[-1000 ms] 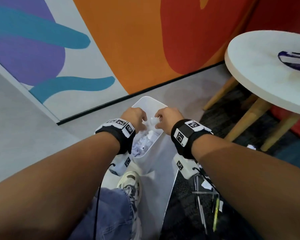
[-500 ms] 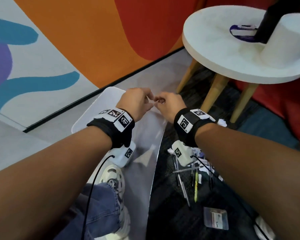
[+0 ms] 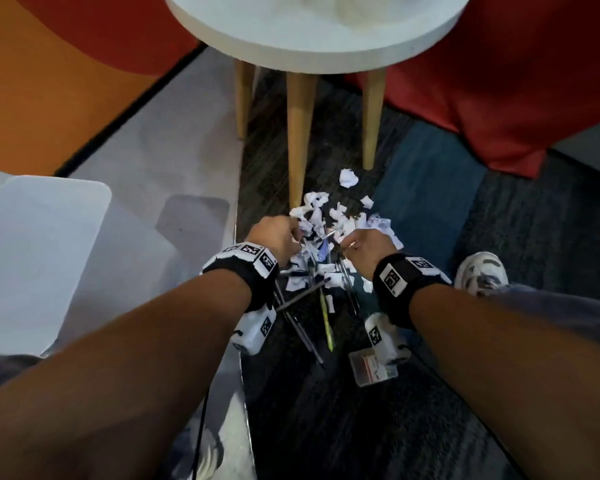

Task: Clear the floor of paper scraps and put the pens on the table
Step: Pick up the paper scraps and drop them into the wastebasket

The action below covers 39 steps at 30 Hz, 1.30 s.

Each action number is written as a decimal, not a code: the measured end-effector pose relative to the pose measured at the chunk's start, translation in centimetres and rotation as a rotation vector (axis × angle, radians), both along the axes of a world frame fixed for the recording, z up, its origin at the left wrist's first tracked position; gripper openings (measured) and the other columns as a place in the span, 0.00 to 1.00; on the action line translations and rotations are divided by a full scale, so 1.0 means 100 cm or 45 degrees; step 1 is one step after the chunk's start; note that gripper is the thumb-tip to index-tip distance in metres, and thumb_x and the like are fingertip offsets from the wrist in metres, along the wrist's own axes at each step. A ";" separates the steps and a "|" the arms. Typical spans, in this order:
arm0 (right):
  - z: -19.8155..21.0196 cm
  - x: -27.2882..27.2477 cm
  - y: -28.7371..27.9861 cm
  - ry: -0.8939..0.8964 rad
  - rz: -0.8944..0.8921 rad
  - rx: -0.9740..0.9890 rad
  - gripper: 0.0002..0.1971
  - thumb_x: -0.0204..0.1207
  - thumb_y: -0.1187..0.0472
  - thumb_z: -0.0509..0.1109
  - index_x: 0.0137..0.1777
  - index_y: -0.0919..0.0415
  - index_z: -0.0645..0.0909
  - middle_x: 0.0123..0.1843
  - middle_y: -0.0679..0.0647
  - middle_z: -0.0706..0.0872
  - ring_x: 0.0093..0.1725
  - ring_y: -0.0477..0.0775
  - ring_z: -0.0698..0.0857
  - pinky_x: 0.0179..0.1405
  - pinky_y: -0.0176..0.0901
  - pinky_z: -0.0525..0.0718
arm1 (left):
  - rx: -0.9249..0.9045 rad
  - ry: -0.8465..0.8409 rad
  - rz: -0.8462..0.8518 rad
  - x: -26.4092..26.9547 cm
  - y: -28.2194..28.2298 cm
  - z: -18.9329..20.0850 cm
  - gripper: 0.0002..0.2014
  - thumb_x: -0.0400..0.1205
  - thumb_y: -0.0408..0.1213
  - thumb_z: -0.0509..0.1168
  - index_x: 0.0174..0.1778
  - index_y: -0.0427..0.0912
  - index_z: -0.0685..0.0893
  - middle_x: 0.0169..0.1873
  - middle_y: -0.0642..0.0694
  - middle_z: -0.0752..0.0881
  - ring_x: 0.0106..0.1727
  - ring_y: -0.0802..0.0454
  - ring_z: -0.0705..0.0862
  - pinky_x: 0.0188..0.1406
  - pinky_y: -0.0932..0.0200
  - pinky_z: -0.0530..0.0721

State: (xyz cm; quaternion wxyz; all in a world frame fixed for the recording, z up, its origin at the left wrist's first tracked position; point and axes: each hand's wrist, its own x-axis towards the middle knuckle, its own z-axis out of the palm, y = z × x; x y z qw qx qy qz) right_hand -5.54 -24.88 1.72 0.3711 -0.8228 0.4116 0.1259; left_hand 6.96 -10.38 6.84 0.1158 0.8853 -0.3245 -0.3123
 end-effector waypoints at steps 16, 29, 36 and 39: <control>-0.116 -0.071 -0.021 0.377 -0.133 0.025 0.22 0.70 0.61 0.77 0.63 0.53 0.78 0.63 0.59 0.81 0.61 0.63 0.82 0.58 0.49 0.82 | 0.252 0.068 -0.776 -0.085 -0.041 -0.141 0.21 0.82 0.29 0.63 0.72 0.39 0.71 0.65 0.38 0.73 0.67 0.38 0.72 0.63 0.47 0.76; -0.143 -0.057 -0.026 0.350 -0.070 -0.036 0.32 0.69 0.61 0.78 0.73 0.49 0.71 0.68 0.60 0.68 0.65 0.68 0.76 0.65 0.52 0.79 | 0.359 0.009 -0.556 -0.088 -0.052 -0.171 0.39 0.76 0.28 0.69 0.81 0.37 0.55 0.77 0.33 0.59 0.76 0.32 0.64 0.70 0.42 0.74; -0.146 -0.050 -0.023 0.336 -0.152 -0.017 0.19 0.75 0.61 0.70 0.67 0.54 0.79 0.63 0.63 0.78 0.60 0.65 0.81 0.56 0.46 0.79 | 0.397 0.079 -0.533 -0.080 -0.064 -0.177 0.41 0.72 0.29 0.73 0.78 0.41 0.59 0.76 0.34 0.57 0.74 0.30 0.62 0.68 0.40 0.77; -0.148 -0.048 -0.021 0.328 -0.226 -0.039 0.17 0.75 0.59 0.70 0.65 0.56 0.81 0.62 0.63 0.83 0.61 0.64 0.82 0.55 0.46 0.80 | 0.406 0.124 -0.533 -0.071 -0.069 -0.176 0.39 0.72 0.26 0.72 0.77 0.41 0.60 0.75 0.35 0.60 0.73 0.31 0.65 0.66 0.39 0.78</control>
